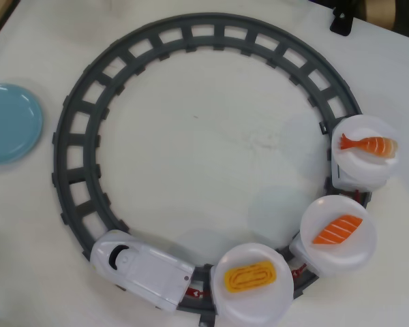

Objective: Pick up the sushi from the Shinkansen and put it on the blue dish

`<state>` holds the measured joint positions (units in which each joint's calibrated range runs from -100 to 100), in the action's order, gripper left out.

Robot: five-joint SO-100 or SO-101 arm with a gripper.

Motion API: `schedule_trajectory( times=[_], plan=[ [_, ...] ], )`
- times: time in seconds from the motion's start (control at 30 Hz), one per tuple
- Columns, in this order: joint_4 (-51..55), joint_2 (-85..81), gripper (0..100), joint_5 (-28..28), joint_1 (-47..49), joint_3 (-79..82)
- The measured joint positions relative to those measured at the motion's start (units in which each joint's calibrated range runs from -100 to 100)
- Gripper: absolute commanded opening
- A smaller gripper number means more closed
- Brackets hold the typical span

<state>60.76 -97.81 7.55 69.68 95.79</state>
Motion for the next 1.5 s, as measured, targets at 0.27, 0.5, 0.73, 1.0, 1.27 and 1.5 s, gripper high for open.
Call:
schedule_trajectory(
  times=[0.27, 0.5, 0.73, 1.0, 1.27, 1.5],
  plan=[
    [0.0, 0.0, 3, 0.0, 0.0, 0.0],
    [0.1, 0.1, 3, 0.0, 0.0, -0.1],
    [0.8, 4.1, 3, 0.2, -8.0, -4.3],
    [-1.1, 24.5, 3, 0.3, -18.8, -21.2],
    [4.3, 41.4, 3, -1.6, -28.5, -43.7],
    [20.2, 50.4, 14, -4.4, -29.1, -63.6]
  ],
)
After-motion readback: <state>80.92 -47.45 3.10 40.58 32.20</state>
